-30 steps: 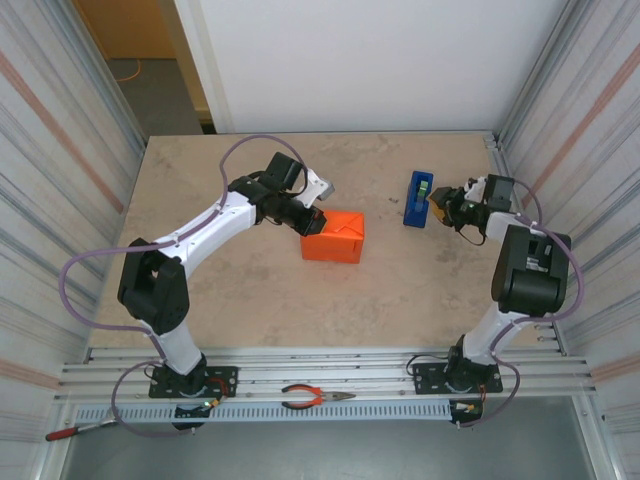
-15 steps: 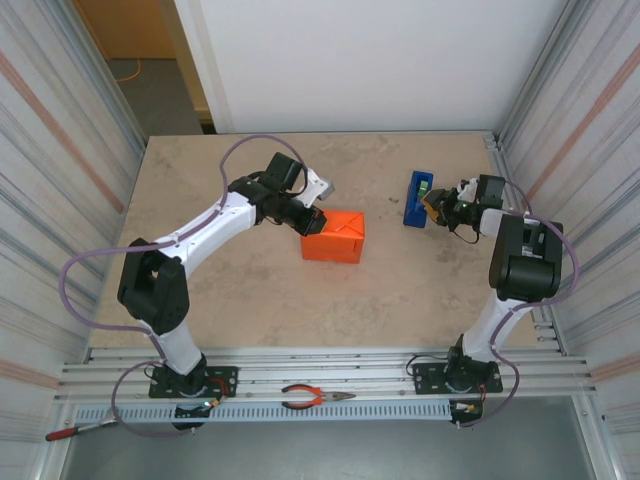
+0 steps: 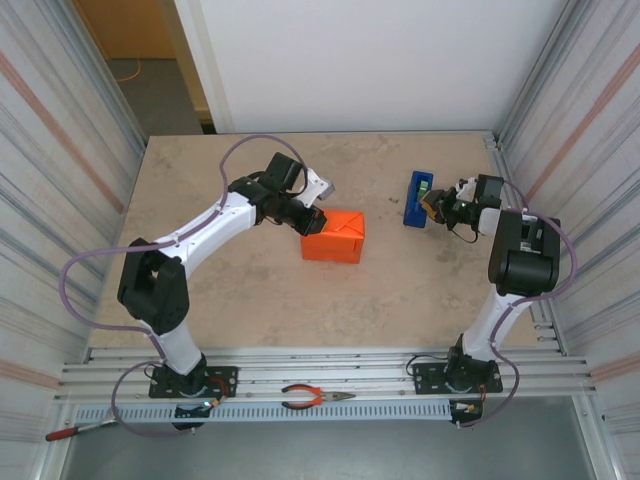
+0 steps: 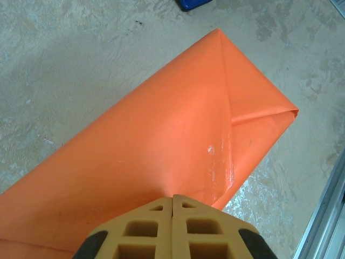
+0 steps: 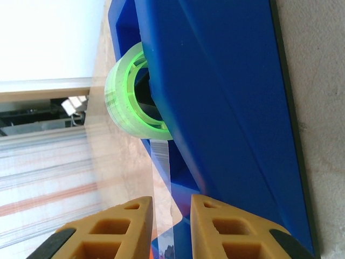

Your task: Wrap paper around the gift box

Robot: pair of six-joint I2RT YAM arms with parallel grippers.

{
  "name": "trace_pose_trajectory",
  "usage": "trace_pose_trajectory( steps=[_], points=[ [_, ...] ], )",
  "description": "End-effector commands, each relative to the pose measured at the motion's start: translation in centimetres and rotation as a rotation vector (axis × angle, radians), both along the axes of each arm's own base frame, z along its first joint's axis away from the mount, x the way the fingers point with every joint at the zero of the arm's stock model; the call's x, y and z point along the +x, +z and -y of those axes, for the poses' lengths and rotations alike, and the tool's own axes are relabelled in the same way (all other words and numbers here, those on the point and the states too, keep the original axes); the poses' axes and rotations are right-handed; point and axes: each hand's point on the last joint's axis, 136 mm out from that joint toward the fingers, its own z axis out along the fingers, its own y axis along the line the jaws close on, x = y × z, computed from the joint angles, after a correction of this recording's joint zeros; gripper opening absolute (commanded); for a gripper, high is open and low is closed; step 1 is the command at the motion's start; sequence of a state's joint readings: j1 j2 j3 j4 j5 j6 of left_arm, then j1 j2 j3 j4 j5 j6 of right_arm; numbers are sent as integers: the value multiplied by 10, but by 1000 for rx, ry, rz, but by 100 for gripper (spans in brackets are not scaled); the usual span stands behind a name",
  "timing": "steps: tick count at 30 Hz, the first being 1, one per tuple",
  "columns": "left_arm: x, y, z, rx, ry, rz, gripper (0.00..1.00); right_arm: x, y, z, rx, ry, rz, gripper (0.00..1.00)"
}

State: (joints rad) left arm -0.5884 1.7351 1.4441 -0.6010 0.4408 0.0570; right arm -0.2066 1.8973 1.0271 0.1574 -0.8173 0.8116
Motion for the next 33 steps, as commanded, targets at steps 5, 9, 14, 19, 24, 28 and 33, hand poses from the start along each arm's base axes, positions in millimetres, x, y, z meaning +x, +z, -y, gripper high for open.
trace_pose_trajectory(
  steps=[5,9,14,19,24,28,33],
  points=[
    [-30,-54,-11,123,-26,-159,0,6,5,-7,29,25,13,18],
    [-31,-55,-11,126,-29,-160,0,6,7,-7,31,28,19,9],
    [-31,-55,-11,128,-29,-160,0,5,17,-8,36,26,34,0],
    [-31,-55,-12,129,-27,-160,0,2,35,-8,51,-1,67,0],
    [-31,-56,-12,130,-27,-161,0,-5,52,-11,58,-15,90,0],
    [-31,-55,-12,130,-27,-160,0,-11,58,-13,57,-16,91,0],
    [-31,-55,-12,130,-28,-161,0,-19,62,-18,56,-17,86,0]
  ],
)
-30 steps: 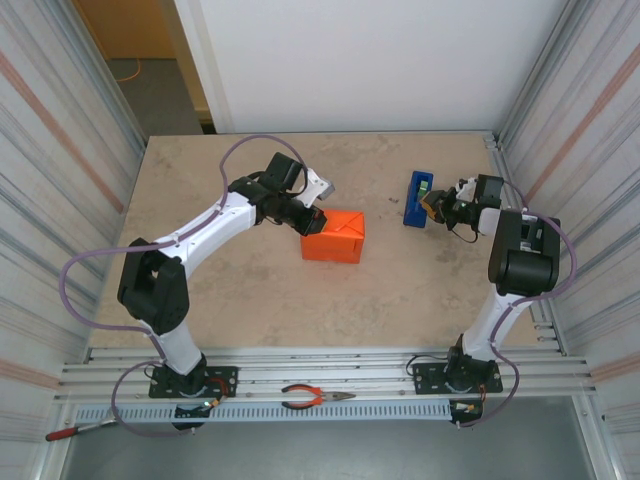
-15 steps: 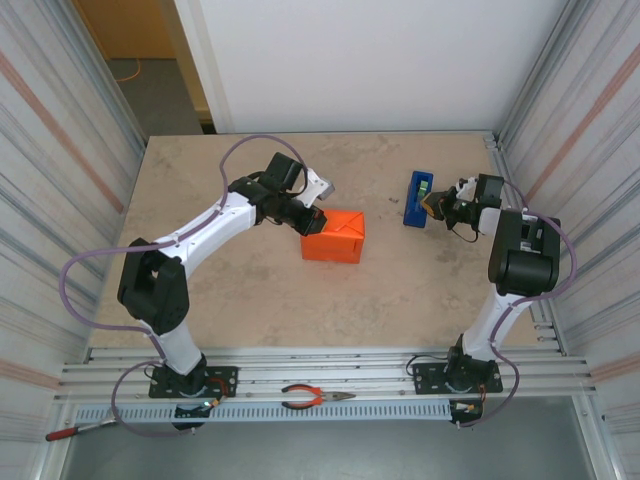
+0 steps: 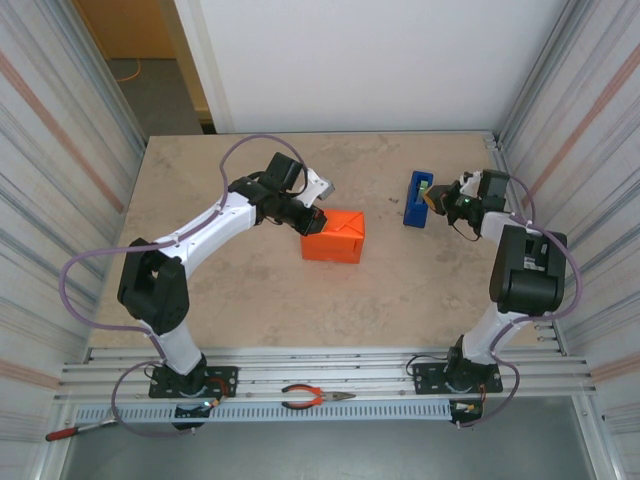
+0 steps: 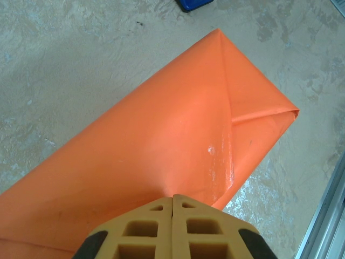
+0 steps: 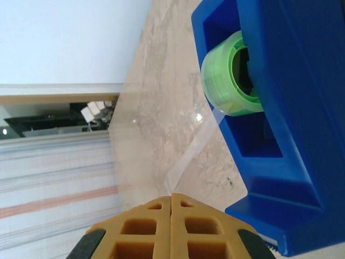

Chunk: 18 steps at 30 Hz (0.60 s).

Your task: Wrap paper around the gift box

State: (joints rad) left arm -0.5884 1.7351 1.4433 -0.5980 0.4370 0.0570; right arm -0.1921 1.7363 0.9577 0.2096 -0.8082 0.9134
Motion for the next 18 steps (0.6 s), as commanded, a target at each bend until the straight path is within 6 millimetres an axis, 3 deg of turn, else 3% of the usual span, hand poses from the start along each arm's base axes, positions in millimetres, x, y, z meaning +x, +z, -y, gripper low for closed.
trace_pose_trajectory(
  steps=[1,18],
  points=[
    [-32,-55,-12,128,-30,-164,0,-12,12,-11,23,21,6,0],
    [-32,-55,-11,129,-31,-164,0,-53,-20,-18,10,-17,-102,0]
  ],
)
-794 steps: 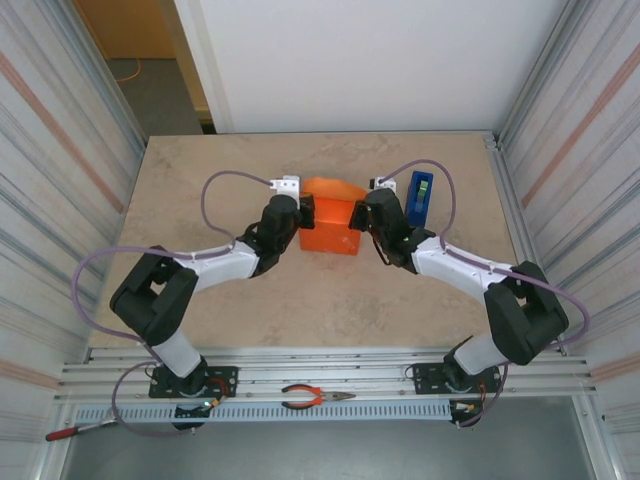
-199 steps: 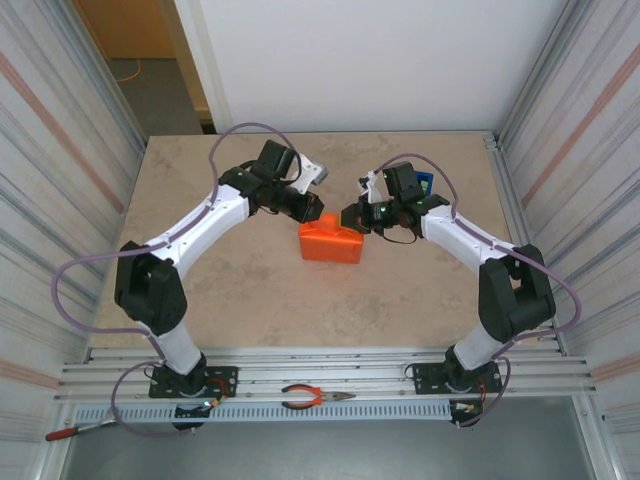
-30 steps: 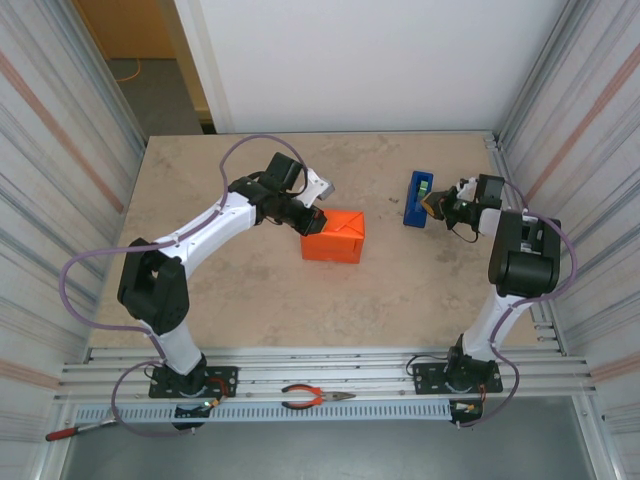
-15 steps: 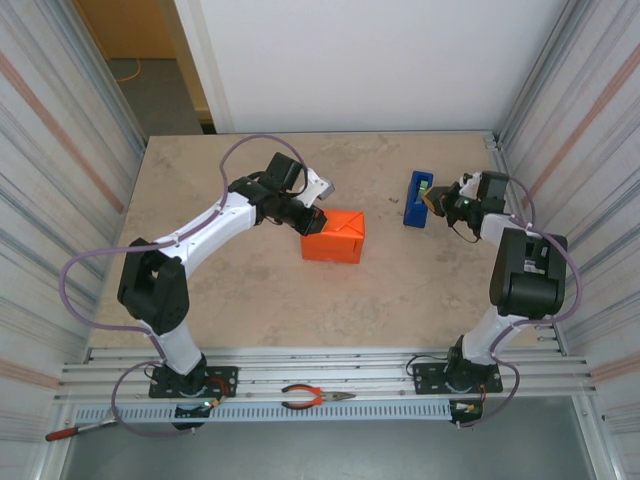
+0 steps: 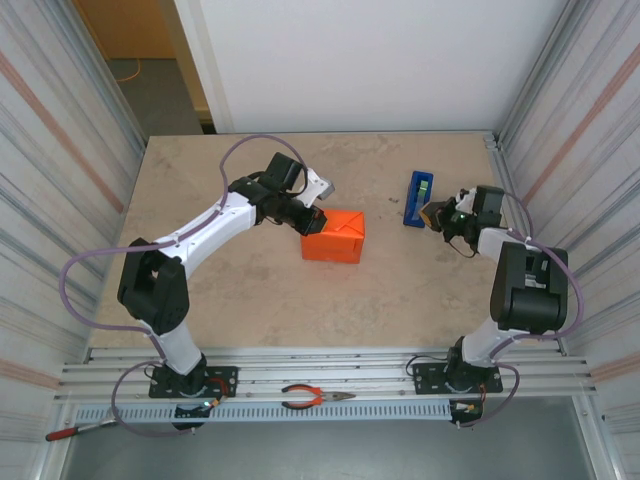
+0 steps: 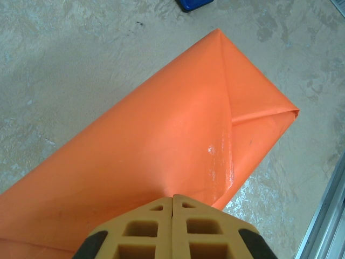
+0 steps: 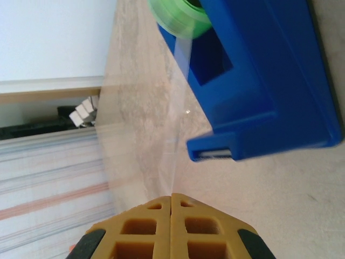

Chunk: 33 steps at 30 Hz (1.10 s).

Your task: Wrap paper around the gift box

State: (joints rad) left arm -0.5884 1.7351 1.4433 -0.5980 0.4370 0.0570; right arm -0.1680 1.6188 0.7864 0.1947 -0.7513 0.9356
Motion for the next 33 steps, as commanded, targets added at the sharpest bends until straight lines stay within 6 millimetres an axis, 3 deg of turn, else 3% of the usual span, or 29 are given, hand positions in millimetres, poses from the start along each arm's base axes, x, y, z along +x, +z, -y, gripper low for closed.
trace_pose_trajectory(
  steps=[1,19,33],
  points=[
    [-32,-55,-11,131,-31,-164,0,-12,0,-7,20,7,-22,0],
    [-33,-56,-11,130,-35,-166,0,-26,-21,-9,15,6,-69,0],
    [-34,-56,-11,133,-35,-165,0,-19,-62,-3,24,-30,-138,0]
  ],
)
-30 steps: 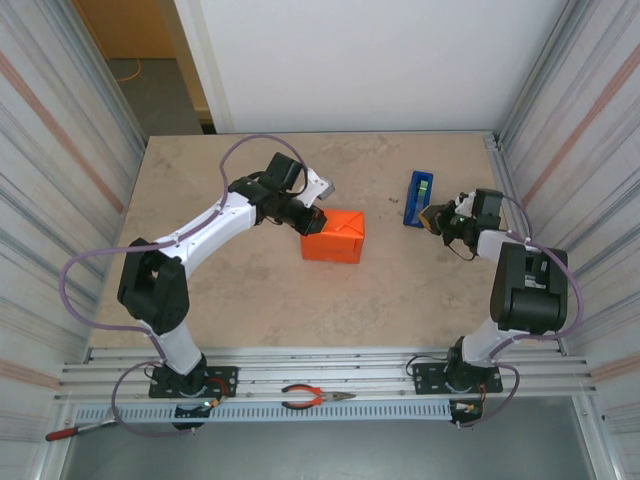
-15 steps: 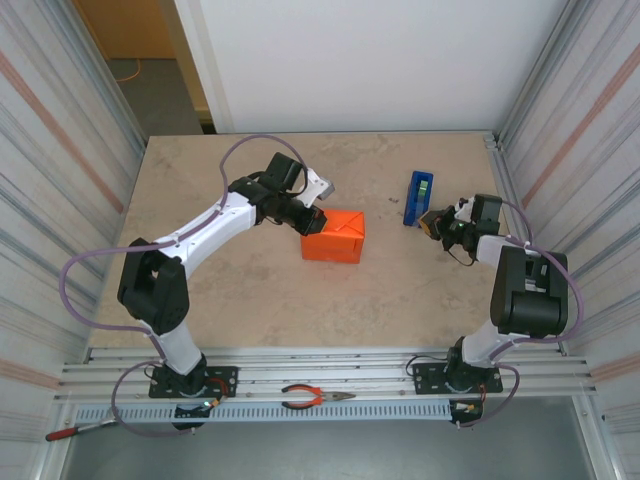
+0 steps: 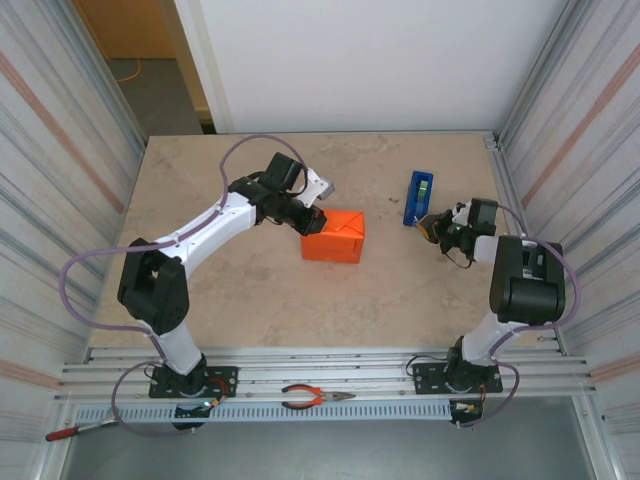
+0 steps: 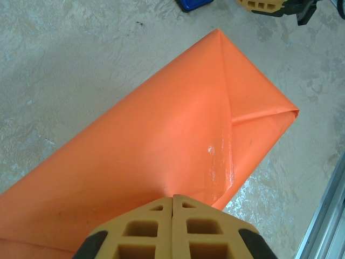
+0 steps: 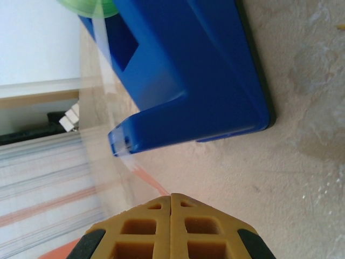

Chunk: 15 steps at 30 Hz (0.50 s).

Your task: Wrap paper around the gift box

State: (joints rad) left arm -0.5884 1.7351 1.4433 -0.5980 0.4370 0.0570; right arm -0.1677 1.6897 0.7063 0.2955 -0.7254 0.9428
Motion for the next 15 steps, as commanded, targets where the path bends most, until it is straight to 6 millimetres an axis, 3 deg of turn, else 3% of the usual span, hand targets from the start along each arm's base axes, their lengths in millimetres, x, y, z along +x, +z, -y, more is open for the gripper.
trace_pose_trajectory(
  steps=[1,15],
  points=[
    [-34,-56,-11,132,-37,-163,0,-8,-24,-5,32,-11,-86,0],
    [-34,-58,-11,136,-38,-166,0,-5,-51,-13,89,-24,-136,0]
  ],
)
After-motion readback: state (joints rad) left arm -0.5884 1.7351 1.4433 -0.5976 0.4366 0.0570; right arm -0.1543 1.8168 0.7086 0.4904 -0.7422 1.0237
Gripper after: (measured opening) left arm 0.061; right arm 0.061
